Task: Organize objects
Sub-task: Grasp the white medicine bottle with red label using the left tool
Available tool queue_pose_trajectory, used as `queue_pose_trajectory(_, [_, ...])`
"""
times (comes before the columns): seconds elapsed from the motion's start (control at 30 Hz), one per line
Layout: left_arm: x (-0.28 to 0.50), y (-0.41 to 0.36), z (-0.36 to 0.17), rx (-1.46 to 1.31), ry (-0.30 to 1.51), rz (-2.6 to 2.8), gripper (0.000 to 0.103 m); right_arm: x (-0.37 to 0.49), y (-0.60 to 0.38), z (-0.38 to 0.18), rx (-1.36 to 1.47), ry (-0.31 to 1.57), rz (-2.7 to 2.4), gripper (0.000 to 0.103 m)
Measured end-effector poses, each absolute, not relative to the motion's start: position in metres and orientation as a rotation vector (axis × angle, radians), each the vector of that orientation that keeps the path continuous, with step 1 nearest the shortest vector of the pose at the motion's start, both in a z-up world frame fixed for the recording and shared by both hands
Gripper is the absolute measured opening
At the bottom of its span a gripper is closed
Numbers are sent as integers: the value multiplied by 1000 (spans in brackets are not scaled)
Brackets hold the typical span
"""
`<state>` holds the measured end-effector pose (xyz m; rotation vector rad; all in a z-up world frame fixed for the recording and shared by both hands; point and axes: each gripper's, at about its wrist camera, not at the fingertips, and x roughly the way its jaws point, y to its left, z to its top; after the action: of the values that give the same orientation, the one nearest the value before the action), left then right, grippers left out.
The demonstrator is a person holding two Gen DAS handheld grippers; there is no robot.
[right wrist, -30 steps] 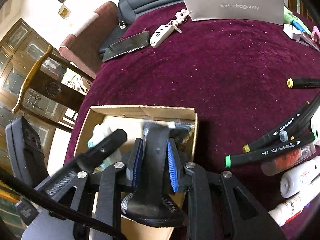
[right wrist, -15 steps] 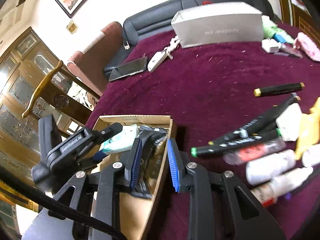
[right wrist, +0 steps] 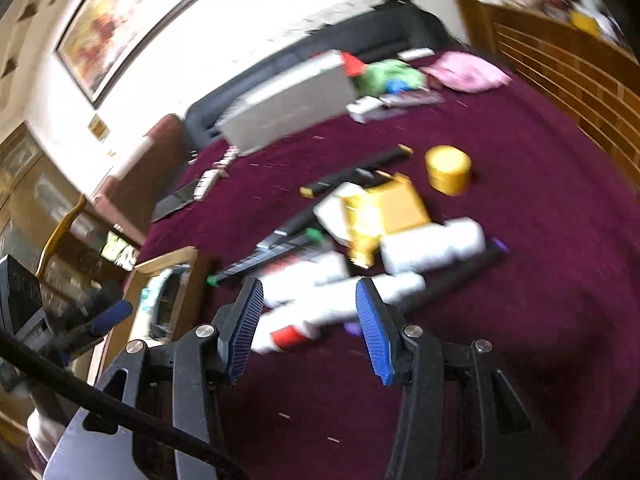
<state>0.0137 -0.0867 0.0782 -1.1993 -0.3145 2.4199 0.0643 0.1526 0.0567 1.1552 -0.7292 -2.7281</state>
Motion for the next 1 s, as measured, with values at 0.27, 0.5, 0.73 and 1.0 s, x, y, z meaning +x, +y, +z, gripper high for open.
queue_pose_trajectory(0.27, [39,-5,60,-1045,258,2452,70,80,203,36,1163,-901,-2715,47])
queue_pose_trajectory(0.5, [21,26,33,-1076,516,2415,70,81,214,28,1155,-933,-2674,47])
queue_pose_trajectory(0.73, [19,37,20,-1185,421,2306,28,80,211,25,1171,-927,-2659,47])
queue_pose_trajectory(1.0, [46,-6,35,-1198,183,2314,29,75,204,26,1204,-890,-2644,49])
